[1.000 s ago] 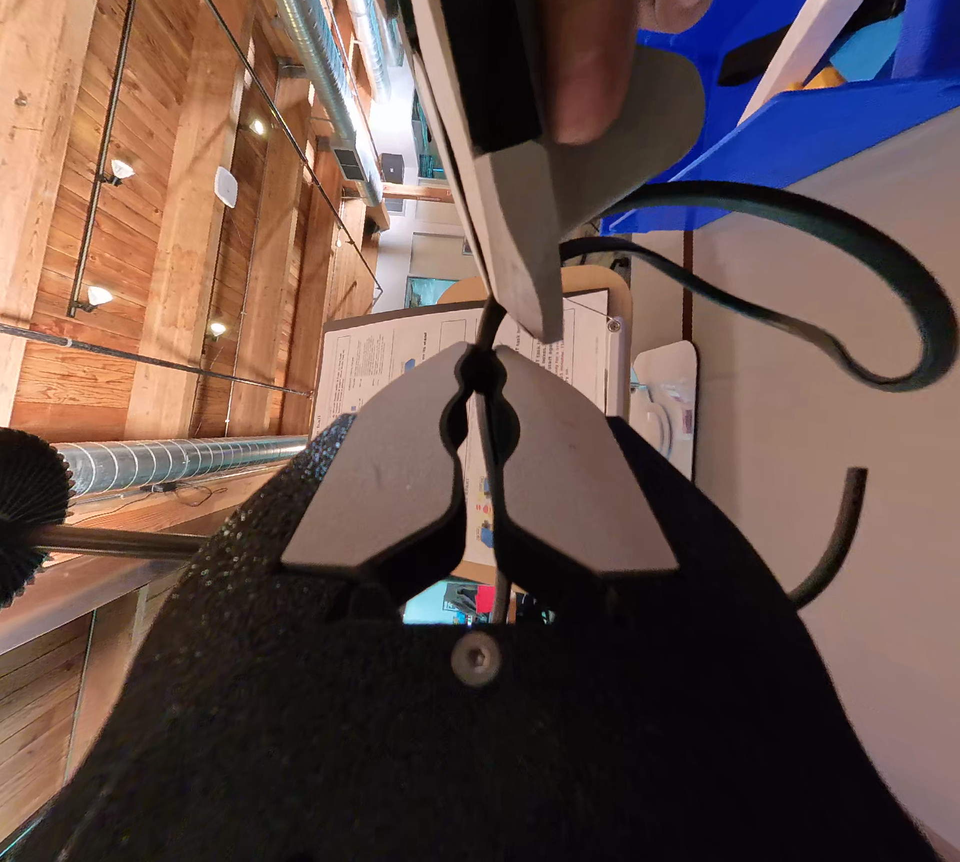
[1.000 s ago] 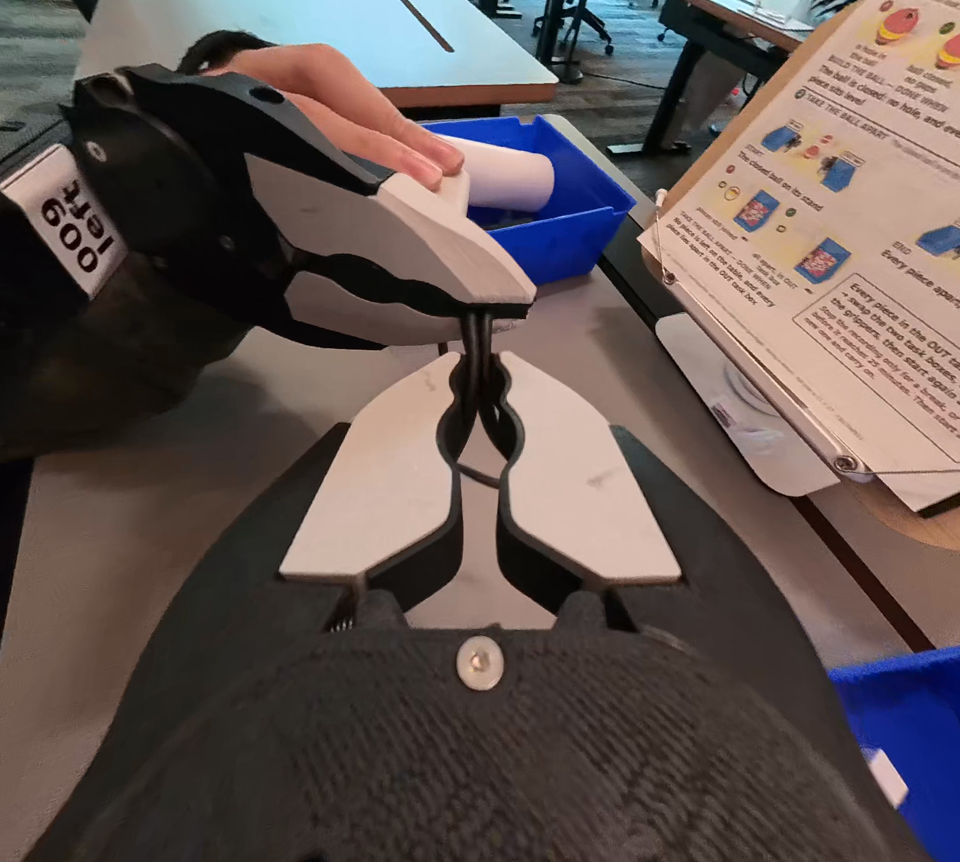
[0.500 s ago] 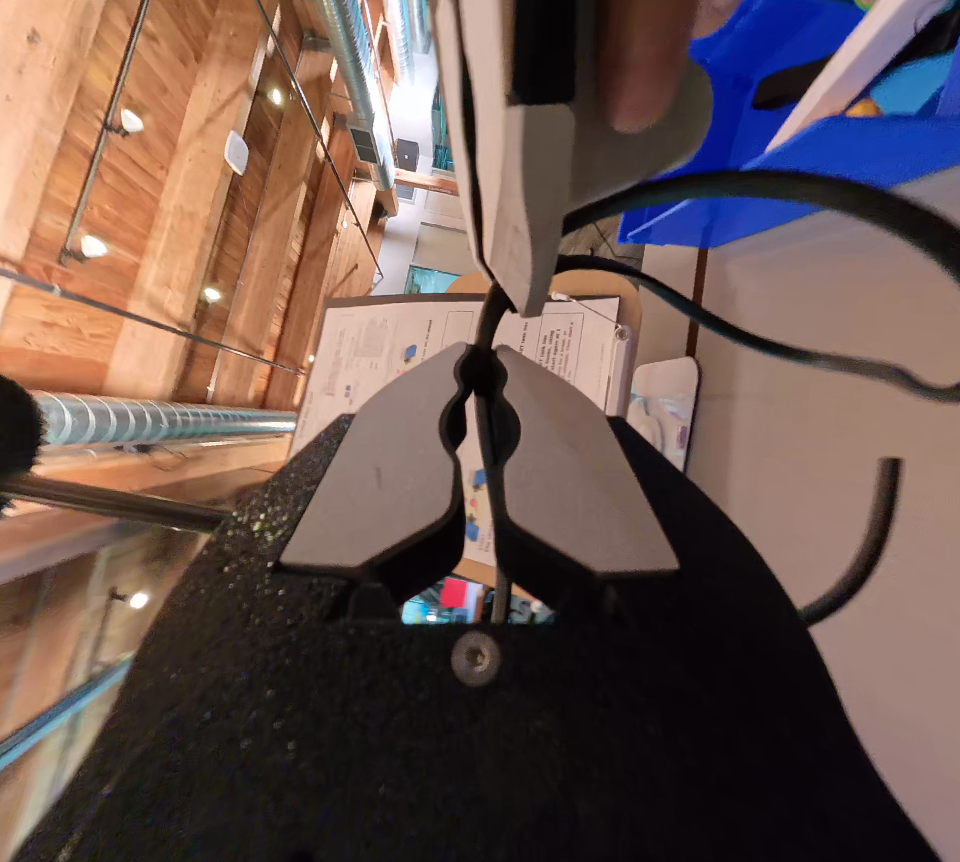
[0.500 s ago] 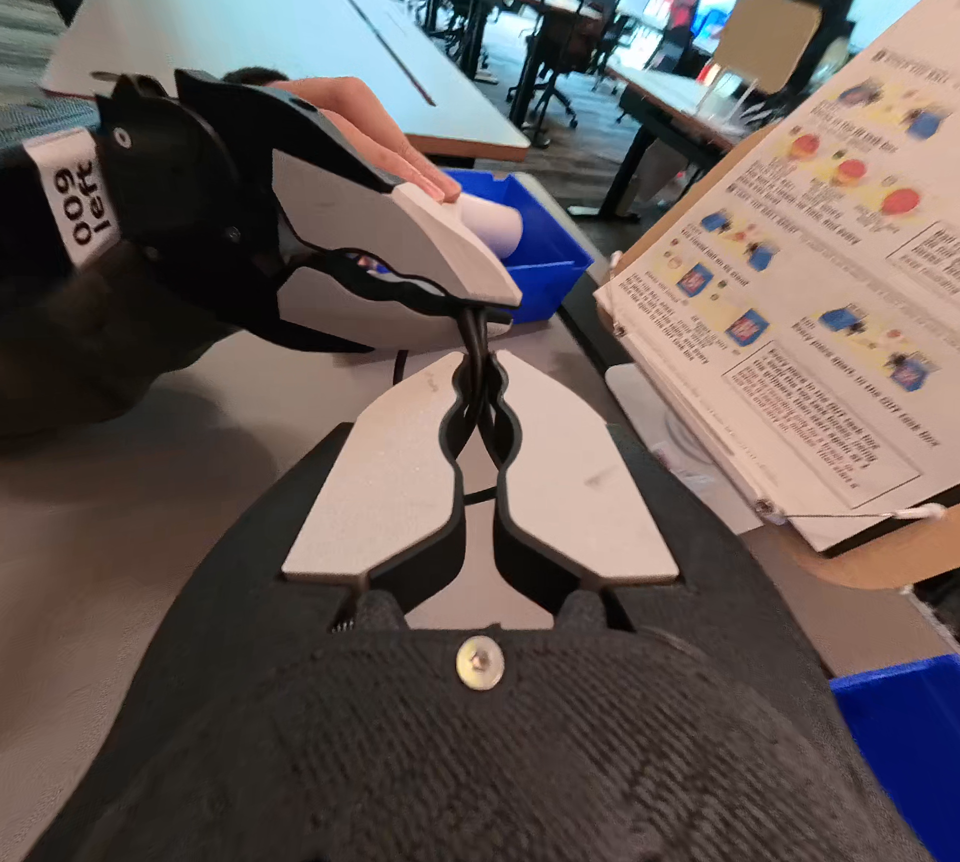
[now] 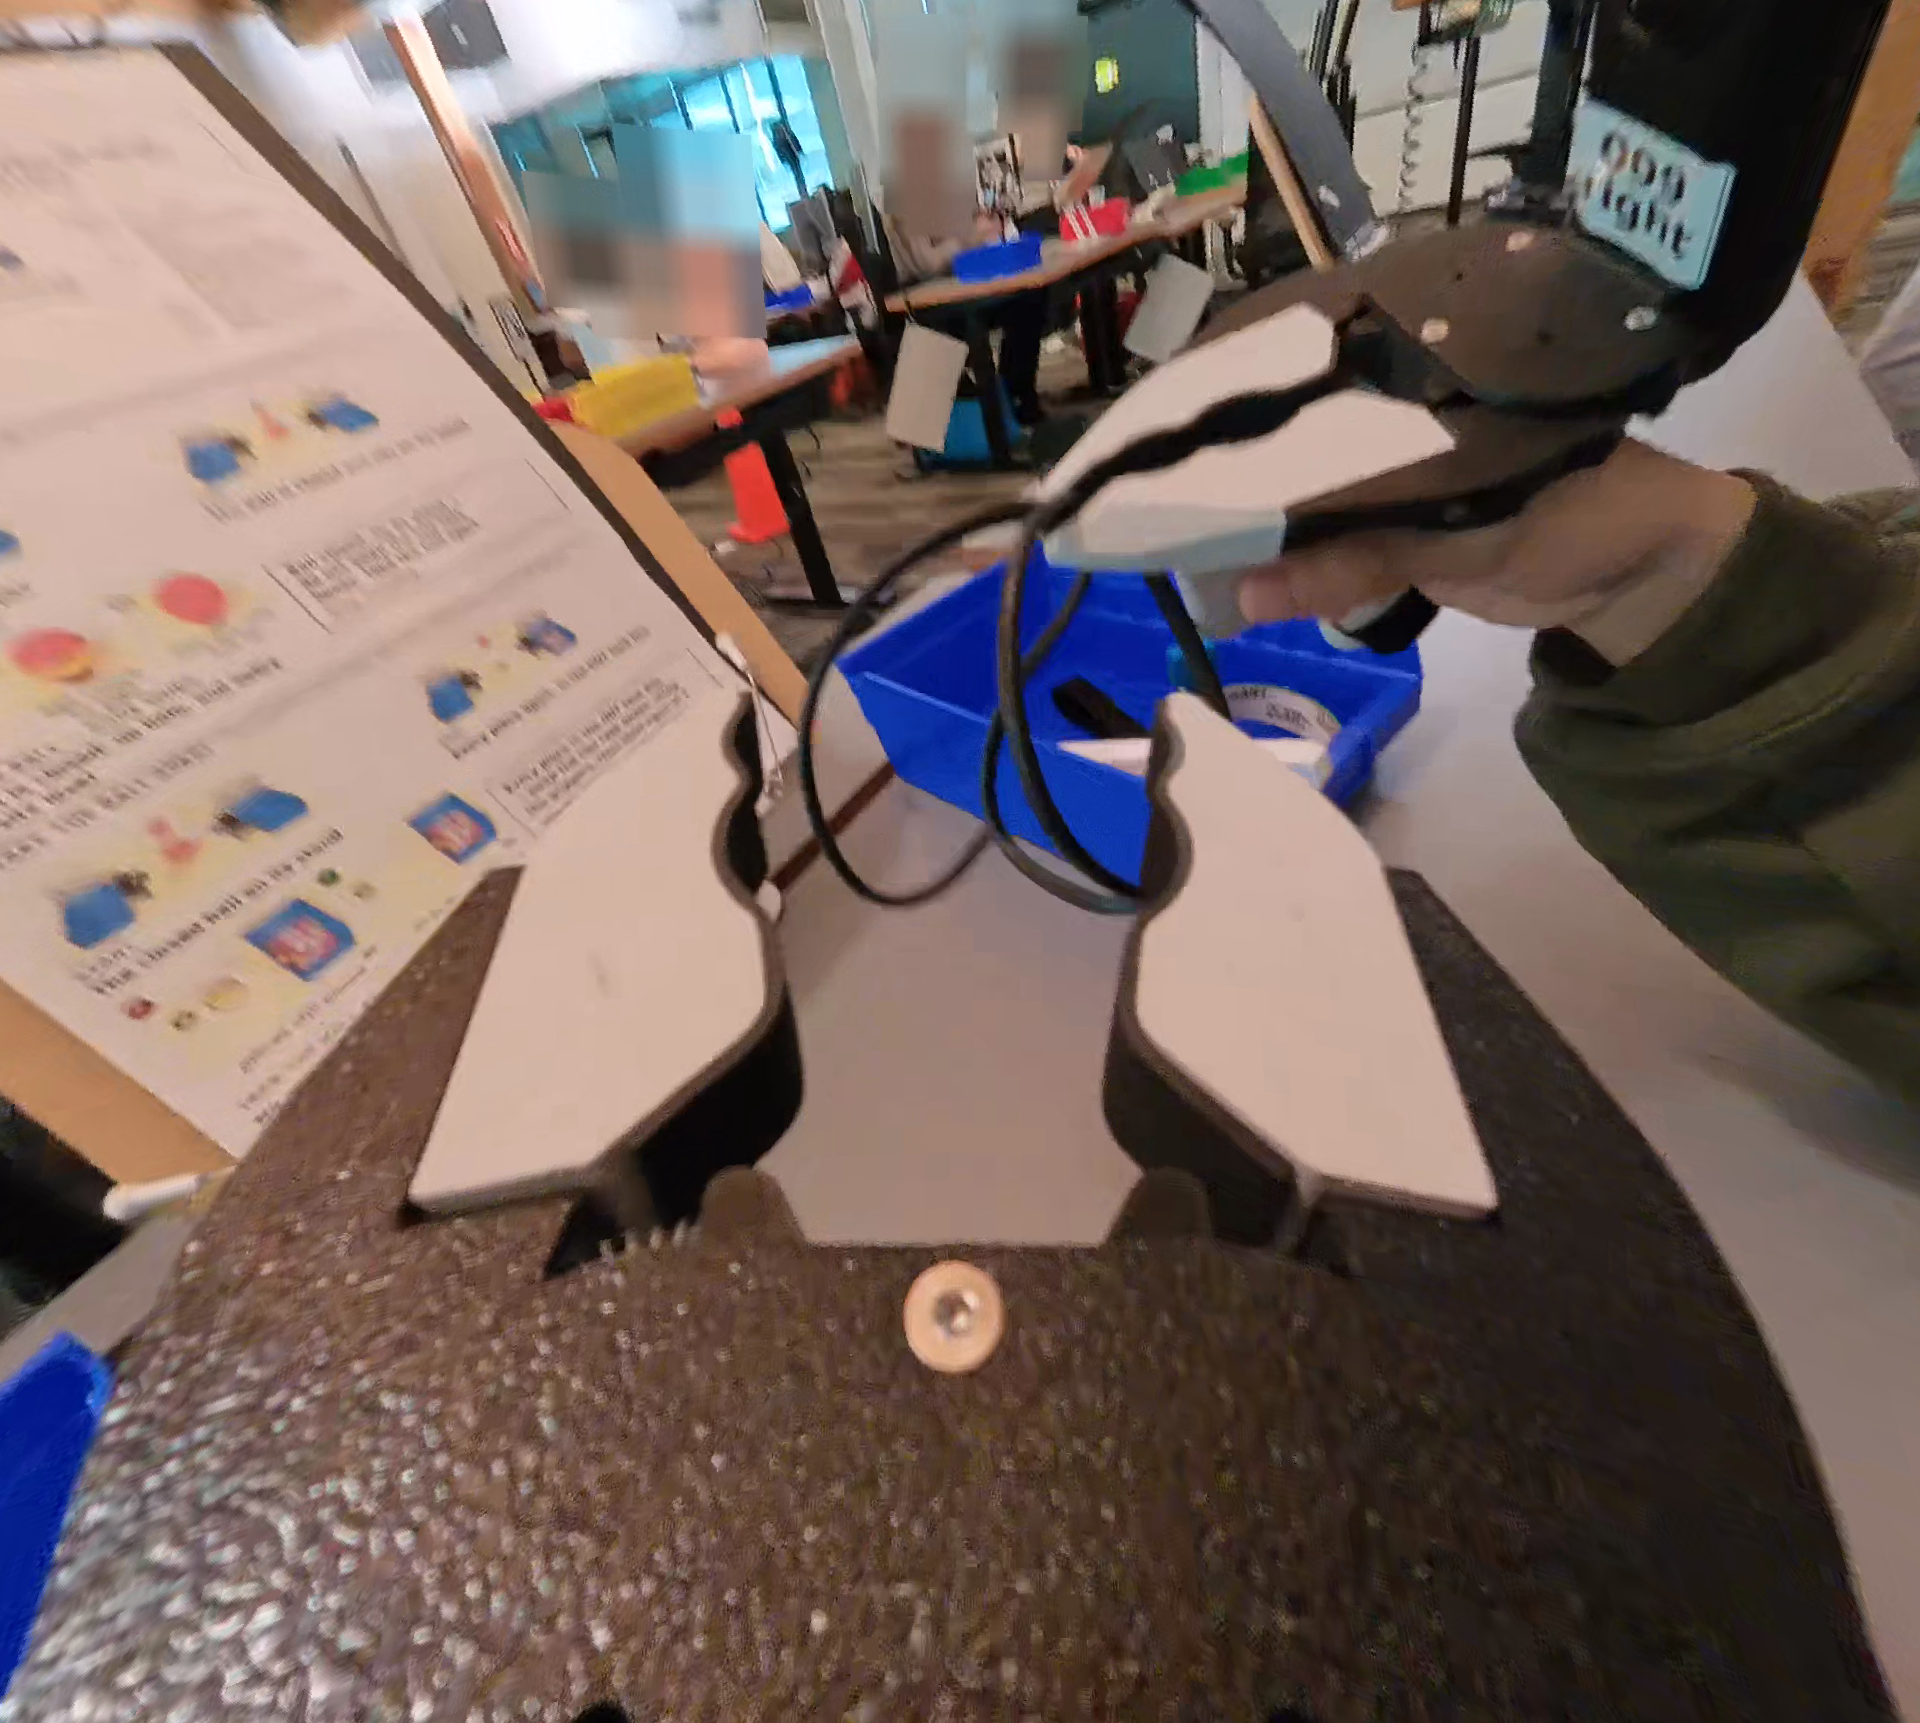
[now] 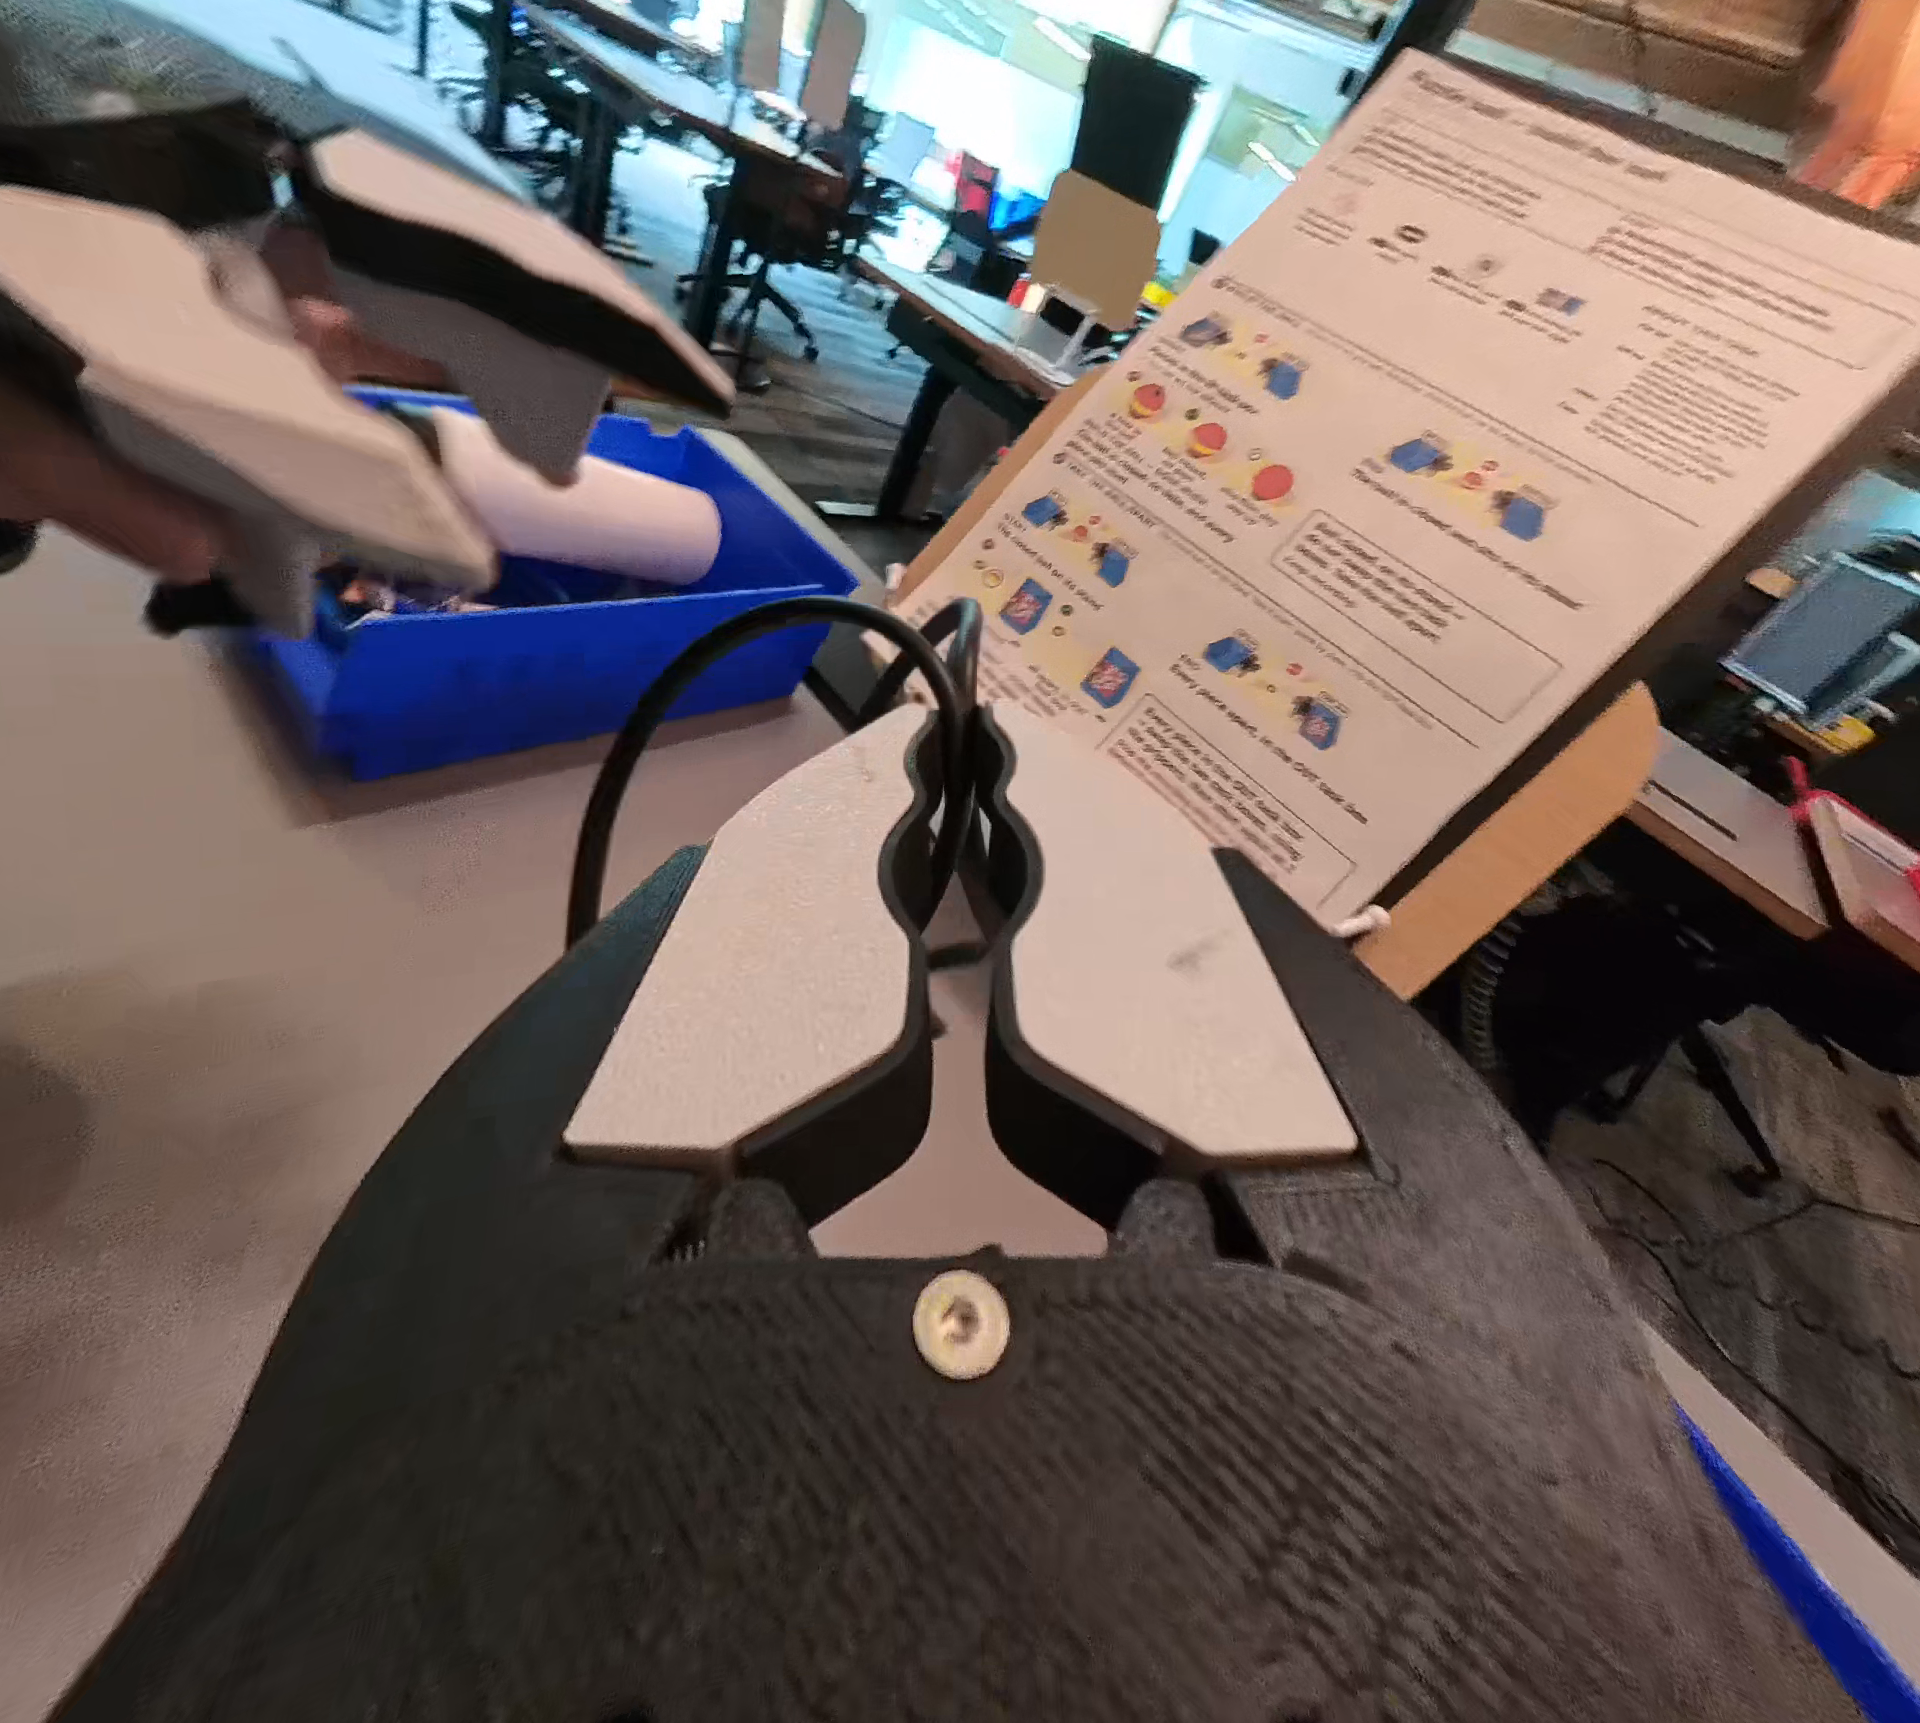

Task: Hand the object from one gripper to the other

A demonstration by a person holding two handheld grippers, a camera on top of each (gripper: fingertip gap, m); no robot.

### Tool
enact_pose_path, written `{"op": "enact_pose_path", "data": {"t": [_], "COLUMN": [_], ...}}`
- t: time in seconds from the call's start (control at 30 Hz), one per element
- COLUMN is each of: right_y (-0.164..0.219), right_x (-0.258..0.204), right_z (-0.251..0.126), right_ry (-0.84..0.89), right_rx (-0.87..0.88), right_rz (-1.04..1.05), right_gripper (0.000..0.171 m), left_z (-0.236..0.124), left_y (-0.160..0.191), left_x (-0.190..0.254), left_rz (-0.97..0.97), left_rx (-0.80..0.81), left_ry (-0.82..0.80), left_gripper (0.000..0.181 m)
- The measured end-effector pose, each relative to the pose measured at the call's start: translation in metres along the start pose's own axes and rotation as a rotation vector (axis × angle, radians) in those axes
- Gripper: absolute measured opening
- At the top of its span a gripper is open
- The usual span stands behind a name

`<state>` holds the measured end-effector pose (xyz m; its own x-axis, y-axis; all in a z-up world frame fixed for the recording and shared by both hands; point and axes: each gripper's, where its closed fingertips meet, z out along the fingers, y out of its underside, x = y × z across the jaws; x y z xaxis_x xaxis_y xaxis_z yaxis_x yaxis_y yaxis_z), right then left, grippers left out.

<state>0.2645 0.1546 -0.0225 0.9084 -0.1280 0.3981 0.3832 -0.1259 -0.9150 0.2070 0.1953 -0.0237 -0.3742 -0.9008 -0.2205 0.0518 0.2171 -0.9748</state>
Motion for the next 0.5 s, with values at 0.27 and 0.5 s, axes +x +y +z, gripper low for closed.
{"op": "enact_pose_path", "data": {"t": [0.27, 0.5], "right_y": [-0.020, -0.022], "right_x": [0.028, 0.020], "right_z": [-0.007, 0.000], "right_ry": [0.205, 0.182], "right_rx": [0.133, 0.141], "right_rz": [0.096, 0.177], "right_gripper": [0.005, 0.005], "left_z": [0.024, 0.043], "left_y": [0.038, 0.041], "left_x": [0.033, 0.041], "left_rz": [-0.045, 0.221], "left_rx": [-0.264, -0.242], "left_ry": [0.059, -0.025], "left_gripper": [0.074, 0.048]}}
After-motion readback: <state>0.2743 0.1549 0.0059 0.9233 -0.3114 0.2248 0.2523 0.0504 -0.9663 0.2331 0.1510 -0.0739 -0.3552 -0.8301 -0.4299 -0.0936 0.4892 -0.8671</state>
